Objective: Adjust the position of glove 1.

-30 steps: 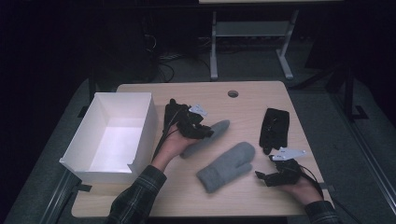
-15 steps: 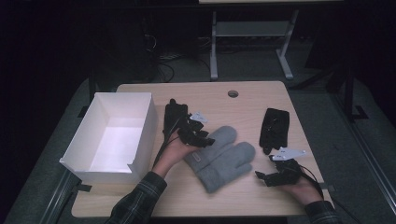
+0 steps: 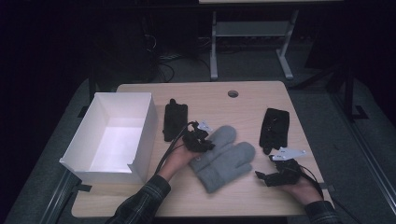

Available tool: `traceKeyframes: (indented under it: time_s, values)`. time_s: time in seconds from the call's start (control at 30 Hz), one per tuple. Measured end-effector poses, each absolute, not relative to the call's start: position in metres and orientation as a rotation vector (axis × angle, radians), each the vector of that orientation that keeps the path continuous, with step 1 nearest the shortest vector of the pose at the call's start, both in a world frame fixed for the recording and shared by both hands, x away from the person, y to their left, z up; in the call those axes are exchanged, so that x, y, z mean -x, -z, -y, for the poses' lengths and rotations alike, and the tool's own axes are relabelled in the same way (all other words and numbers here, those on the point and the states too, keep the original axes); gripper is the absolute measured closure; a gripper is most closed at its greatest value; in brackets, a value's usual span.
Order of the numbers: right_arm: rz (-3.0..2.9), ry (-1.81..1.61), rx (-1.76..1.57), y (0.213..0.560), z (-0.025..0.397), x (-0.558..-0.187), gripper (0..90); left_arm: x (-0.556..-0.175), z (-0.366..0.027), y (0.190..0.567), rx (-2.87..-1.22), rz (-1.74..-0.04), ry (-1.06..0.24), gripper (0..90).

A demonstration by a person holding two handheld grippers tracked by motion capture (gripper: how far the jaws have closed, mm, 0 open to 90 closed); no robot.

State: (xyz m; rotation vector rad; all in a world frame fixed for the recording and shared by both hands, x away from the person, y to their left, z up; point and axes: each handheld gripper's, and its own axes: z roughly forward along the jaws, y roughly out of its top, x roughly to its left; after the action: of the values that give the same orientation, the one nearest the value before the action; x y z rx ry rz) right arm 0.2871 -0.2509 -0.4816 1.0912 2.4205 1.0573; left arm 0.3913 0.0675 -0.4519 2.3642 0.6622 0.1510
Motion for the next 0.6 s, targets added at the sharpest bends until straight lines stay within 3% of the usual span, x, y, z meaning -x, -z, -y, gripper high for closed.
traceKeyframes:
  time_s: [0.6]
  values:
    - [-2.421,-1.055,-1.088,0.482,0.251,-0.287,13.2,-0.389,-0.093,0.406,-2.278,-0.672,-0.098,86.0]
